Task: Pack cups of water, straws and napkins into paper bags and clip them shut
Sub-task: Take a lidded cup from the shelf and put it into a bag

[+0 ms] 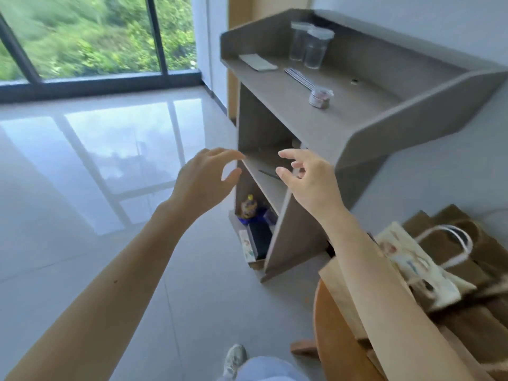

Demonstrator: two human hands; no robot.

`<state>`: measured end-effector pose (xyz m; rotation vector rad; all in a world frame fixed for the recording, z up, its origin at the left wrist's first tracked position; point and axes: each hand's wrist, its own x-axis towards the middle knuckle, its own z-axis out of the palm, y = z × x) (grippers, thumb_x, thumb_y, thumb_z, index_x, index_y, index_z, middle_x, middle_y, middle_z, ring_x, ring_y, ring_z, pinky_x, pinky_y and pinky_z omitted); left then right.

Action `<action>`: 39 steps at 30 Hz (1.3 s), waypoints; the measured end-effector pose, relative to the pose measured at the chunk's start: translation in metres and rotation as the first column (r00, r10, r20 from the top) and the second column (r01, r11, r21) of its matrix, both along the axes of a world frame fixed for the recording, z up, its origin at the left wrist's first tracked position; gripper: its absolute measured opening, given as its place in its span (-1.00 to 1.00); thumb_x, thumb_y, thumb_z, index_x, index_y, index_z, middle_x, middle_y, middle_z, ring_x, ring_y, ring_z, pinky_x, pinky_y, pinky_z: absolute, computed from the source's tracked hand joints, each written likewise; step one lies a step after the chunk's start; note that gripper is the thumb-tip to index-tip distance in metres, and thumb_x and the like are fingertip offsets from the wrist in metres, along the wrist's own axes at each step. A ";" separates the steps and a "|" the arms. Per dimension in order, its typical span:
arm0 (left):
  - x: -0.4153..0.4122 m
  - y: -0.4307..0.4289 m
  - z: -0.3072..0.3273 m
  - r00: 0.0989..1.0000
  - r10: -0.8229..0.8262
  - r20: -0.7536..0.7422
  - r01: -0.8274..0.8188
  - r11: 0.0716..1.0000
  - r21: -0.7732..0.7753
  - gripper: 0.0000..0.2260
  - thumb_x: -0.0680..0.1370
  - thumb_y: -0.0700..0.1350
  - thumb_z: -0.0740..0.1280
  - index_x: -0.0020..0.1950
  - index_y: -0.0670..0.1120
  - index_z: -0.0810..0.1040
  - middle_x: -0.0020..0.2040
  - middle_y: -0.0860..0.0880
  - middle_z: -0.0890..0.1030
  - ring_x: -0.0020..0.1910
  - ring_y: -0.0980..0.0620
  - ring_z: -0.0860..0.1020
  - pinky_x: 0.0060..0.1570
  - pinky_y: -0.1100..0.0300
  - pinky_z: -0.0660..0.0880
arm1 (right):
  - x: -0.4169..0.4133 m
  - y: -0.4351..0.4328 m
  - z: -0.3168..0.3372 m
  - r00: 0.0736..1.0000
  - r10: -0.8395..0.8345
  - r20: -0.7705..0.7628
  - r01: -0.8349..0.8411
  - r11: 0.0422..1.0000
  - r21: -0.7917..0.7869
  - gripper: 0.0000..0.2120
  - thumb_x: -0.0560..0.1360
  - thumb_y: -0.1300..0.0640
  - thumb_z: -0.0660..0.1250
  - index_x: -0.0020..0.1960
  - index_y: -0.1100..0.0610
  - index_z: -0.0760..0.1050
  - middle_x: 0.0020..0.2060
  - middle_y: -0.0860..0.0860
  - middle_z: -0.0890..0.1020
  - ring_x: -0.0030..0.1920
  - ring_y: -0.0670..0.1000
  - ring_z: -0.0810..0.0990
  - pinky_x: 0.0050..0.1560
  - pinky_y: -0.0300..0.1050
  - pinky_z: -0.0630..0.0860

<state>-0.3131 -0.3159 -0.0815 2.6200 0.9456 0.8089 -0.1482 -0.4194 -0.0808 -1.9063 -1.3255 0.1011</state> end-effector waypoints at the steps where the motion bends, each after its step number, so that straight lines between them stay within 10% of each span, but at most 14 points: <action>1: 0.005 0.018 0.004 1.000 0.006 -0.013 -0.006 1.000 0.003 -0.75 0.56 -0.08 0.27 0.24 -0.03 0.54 0.21 0.00 0.57 0.17 -0.06 0.51 0.06 0.11 0.43 | 0.007 0.019 0.004 1.000 -0.003 -0.003 0.003 1.000 0.009 -0.72 0.49 0.13 0.35 0.20 0.06 0.53 0.12 -0.03 0.59 0.00 -0.10 0.52 -0.01 -0.36 0.38; 12: 0.086 0.202 0.008 0.997 -0.073 0.022 0.073 0.997 -0.037 -0.75 0.56 -0.08 0.27 0.24 -0.02 0.53 0.19 0.02 0.58 0.17 -0.03 0.50 0.06 0.10 0.43 | 0.070 0.195 0.014 0.999 -0.050 0.005 0.050 0.999 0.002 -0.73 0.49 0.14 0.35 0.19 0.08 0.54 0.13 0.02 0.59 0.06 0.03 0.56 0.09 -0.08 0.50; 39: 0.419 0.535 0.060 0.836 -0.538 0.107 0.541 0.841 0.004 -0.74 0.54 -0.10 0.28 0.22 0.00 0.53 0.18 0.07 0.55 0.11 -0.04 0.47 0.04 0.05 0.45 | 0.351 0.467 0.058 0.784 -0.607 0.128 0.608 0.793 0.032 -0.61 0.44 0.13 0.39 0.25 0.04 0.47 0.27 -0.05 0.42 0.08 -0.11 0.42 0.06 -0.27 0.33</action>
